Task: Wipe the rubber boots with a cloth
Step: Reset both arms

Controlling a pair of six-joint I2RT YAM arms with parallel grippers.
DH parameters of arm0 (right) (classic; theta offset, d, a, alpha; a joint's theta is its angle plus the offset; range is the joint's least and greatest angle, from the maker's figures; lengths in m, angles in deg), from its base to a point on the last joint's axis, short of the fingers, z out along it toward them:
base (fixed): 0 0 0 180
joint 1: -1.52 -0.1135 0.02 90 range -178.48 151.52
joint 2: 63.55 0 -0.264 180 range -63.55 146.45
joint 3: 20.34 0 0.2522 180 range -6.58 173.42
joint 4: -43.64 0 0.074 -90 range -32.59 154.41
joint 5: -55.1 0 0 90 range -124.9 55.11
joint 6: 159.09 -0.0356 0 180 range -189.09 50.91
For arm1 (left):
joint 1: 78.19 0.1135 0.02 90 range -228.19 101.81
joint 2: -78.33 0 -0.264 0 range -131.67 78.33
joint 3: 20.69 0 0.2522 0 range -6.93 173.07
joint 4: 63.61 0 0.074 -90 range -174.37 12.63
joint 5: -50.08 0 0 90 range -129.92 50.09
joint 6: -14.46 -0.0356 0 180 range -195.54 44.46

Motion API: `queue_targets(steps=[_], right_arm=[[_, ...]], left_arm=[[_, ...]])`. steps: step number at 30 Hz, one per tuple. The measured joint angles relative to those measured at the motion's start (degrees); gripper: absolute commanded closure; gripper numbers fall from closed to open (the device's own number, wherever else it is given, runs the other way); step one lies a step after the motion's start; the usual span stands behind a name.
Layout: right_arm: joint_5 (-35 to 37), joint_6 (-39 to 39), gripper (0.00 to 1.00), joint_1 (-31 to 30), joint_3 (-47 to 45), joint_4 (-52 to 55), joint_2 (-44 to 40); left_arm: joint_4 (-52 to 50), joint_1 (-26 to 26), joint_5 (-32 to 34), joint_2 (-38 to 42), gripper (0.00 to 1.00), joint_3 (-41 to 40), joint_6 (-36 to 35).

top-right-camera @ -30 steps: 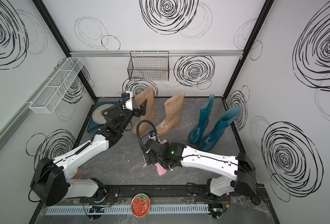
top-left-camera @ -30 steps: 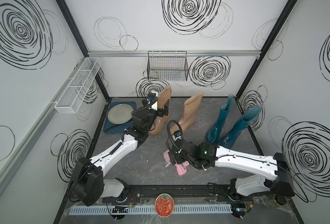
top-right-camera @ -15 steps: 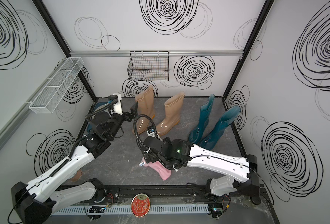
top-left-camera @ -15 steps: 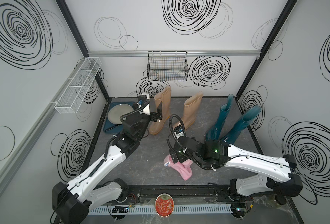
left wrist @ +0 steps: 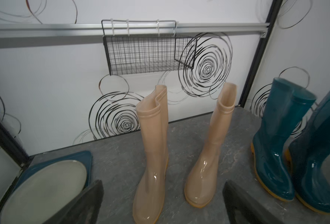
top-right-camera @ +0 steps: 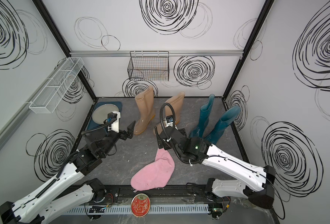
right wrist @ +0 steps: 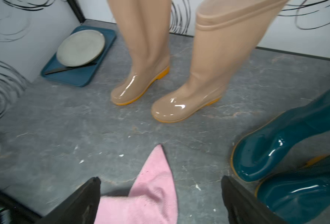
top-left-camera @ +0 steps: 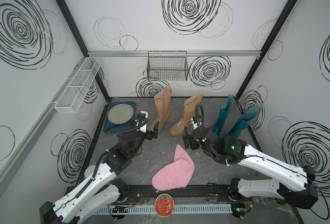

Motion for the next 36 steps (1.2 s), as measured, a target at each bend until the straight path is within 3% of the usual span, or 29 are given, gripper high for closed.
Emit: queue_targets(steps=[3, 6, 9, 11, 20, 28, 36], right_arm=[[1.03, 4.04, 0.0, 9.81, -15.76, -12.22, -7.13], [-1.97, 5.95, 0.0, 25.05, -29.05, -22.6, -14.23], [-4.52, 6.51, 0.0, 37.07, -34.14, -30.75, -16.41], [-5.44, 8.15, 0.0, 40.81, -34.62, -35.5, -14.73], [-5.16, 13.73, 0.0, 44.78, -31.95, -46.01, 3.85], [-4.59, 18.23, 0.0, 49.16, -37.07, -62.62, 7.02], [-10.08, 21.64, 0.0, 53.44, -40.35, -75.14, 11.67]], left_arm=[[-1.97, 1.22, 3.37, -0.72, 0.01, -3.13, 3.02], [-2.34, 3.89, 5.99, -1.66, 0.01, -6.14, 5.81], [-1.99, 6.36, 8.48, -3.26, 0.01, -8.59, 7.74], [-2.01, 7.8, 9.18, -4.52, 0.01, -9.33, 9.03], [0.74, 13.99, 9.35, -10.75, 0.01, -9.86, 12.87], [6.56, 19.61, 9.42, -13.2, 0.01, -12.79, 13.31], [12.17, 21.24, 10.86, -14.8, 0.01, -14.73, 13.35]])
